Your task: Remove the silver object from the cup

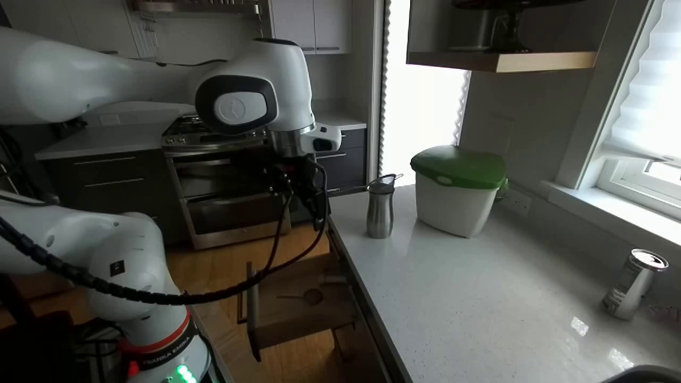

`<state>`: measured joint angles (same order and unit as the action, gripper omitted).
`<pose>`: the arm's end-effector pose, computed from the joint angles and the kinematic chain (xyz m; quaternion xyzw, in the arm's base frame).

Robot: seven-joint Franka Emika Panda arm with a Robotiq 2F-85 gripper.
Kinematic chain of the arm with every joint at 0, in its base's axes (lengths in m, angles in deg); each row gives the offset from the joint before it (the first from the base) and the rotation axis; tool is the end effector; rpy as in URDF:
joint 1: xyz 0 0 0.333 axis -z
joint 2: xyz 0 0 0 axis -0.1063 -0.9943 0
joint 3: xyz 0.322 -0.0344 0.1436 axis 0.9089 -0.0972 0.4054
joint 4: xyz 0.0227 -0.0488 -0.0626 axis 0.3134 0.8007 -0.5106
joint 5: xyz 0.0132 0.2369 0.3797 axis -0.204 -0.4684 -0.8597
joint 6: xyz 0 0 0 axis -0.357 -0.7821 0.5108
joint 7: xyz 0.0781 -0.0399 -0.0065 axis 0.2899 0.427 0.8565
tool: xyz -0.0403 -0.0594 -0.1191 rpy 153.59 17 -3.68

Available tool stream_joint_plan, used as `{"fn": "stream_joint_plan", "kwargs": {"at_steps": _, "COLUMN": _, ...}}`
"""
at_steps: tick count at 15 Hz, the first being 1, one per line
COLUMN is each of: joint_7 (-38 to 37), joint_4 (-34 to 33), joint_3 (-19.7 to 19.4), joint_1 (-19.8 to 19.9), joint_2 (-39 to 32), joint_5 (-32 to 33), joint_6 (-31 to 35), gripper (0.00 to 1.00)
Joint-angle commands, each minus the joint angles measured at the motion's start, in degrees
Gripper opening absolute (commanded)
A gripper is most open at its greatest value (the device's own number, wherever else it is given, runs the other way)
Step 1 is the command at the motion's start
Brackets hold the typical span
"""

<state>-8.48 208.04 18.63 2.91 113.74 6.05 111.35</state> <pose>0.3108 -0.1633 0.5003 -0.9986 0.0020 -0.0521 0.0075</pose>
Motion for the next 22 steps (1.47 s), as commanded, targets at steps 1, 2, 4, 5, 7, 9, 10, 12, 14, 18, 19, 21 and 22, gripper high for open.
{"fn": "stream_joint_plan", "kwargs": {"at_steps": 1, "joint_7": -0.1, "joint_4": -0.1, "joint_3": -0.1, "joint_1": -0.2, "joint_2": 0.0, "joint_5": 0.1, "joint_6": -0.2, "gripper": 1.00}}
{"fn": "stream_joint_plan", "kwargs": {"at_steps": 2, "joint_7": -1.7, "joint_4": -0.6, "joint_3": -0.2, "joint_1": -0.7, "joint_2": -0.6, "joint_5": -2.4, "joint_6": -1.1, "gripper": 1.00}}
{"fn": "stream_joint_plan", "kwargs": {"at_steps": 4, "joint_7": -6.5, "joint_4": -1.6, "joint_3": 0.2, "joint_1": -1.3, "joint_2": -2.0, "joint_5": -8.2, "joint_6": -3.2, "gripper": 1.00}}
{"fn": "stream_joint_plan", "kwargs": {"at_steps": 5, "joint_7": -8.5, "joint_4": -1.9, "joint_3": 0.8, "joint_1": -1.5, "joint_2": -2.6, "joint_5": -10.6, "joint_6": -4.1, "gripper": 1.00}}
{"fn": "stream_joint_plan", "kwargs": {"at_steps": 7, "joint_7": -13.1, "joint_4": -1.5, "joint_3": 2.0, "joint_1": -1.2, "joint_2": -3.4, "joint_5": -15.1, "joint_6": -4.4, "gripper": 1.00}}
{"fn": "stream_joint_plan", "kwargs": {"at_steps": 9, "joint_7": -17.8, "joint_4": -0.7, "joint_3": 3.2, "joint_1": -0.8, "joint_2": -4.0, "joint_5": -19.3, "joint_6": -2.9, "gripper": 1.00}}
{"fn": "stream_joint_plan", "kwargs": {"at_steps": 10, "joint_7": -20.2, "joint_4": 0.1, "joint_3": 3.9, "joint_1": -0.6, "joint_2": -4.1, "joint_5": -21.6, "joint_6": -1.7, "gripper": 1.00}}
{"fn": "stream_joint_plan", "kwargs": {"at_steps": 12, "joint_7": -24.1, "joint_4": 1.8, "joint_3": 5.0, "joint_1": -0.7, "joint_2": -4.3, "joint_5": -26.9, "joint_6": 1.2, "gripper": 1.00}}
{"fn": "stream_joint_plan", "kwargs": {"at_steps": 14, "joint_7": -26.7, "joint_4": 3.9, "joint_3": 6.0, "joint_1": -0.8, "joint_2": -4.4, "joint_5": -32.3, "joint_6": 5.3, "gripper": 1.00}}
{"fn": "stream_joint_plan", "kwargs": {"at_steps": 18, "joint_7": -26.0, "joint_4": 11.1, "joint_3": 6.4, "joint_1": -2.4, "joint_2": -3.5, "joint_5": -44.2, "joint_6": 20.1, "gripper": 1.00}}
{"fn": "stream_joint_plan", "kwargs": {"at_steps": 19, "joint_7": -24.9, "joint_4": 12.9, "joint_3": 5.8, "joint_1": -3.6, "joint_2": -3.4, "joint_5": -47.8, "joint_6": 23.2, "gripper": 1.00}}
{"fn": "stream_joint_plan", "kwargs": {"at_steps": 21, "joint_7": -20.5, "joint_4": 10.9, "joint_3": 4.7, "joint_1": -6.5, "joint_2": -7.7, "joint_5": -55.6, "joint_6": 30.1, "gripper": 1.00}}
{"fn": "stream_joint_plan", "kwargs": {"at_steps": 22, "joint_7": -18.0, "joint_4": 11.9, "joint_3": 4.4, "joint_1": -7.9, "joint_2": -7.8, "joint_5": -59.9, "joint_6": 33.9, "gripper": 1.00}}
